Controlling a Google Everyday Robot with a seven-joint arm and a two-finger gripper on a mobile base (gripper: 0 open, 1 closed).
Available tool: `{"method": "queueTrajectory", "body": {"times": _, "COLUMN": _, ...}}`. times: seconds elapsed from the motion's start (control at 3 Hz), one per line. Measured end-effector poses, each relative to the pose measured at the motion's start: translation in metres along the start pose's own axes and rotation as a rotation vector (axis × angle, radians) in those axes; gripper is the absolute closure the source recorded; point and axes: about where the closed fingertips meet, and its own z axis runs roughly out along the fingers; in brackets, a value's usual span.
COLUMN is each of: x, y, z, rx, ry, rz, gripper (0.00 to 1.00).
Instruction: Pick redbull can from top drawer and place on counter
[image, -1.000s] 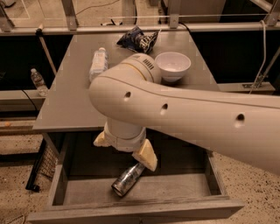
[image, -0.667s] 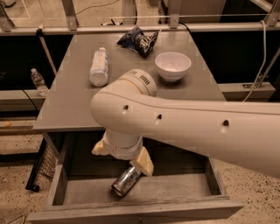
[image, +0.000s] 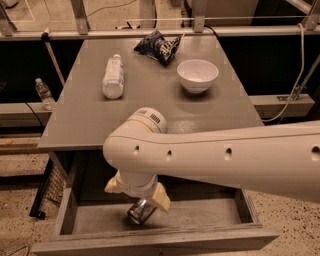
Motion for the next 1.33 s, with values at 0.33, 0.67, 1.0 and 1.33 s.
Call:
{"method": "queueTrajectory", "body": {"times": 0.33, "x": -0.004, "y": 0.002, "z": 0.033, "rx": -0.008, "ry": -0.016, "rz": -0.006, "gripper": 0.00}}
{"method": "queueTrajectory", "body": {"times": 0.67, "x": -0.004, "y": 0.002, "z": 0.047, "rx": -0.010, "ry": -0.018, "rz": -0.006, "gripper": 0.00}}
{"method": "queueTrajectory", "body": {"times": 1.0, "x": -0.001, "y": 0.004, "z": 0.056, "rx": -0.005, "ry": -0.014, "rz": -0.004, "gripper": 0.00}}
{"method": "queueTrajectory", "body": {"times": 1.33, "x": 0.001, "y": 0.005, "z": 0.063, "rx": 0.002, "ry": -0.017, "rz": -0.004, "gripper": 0.13}}
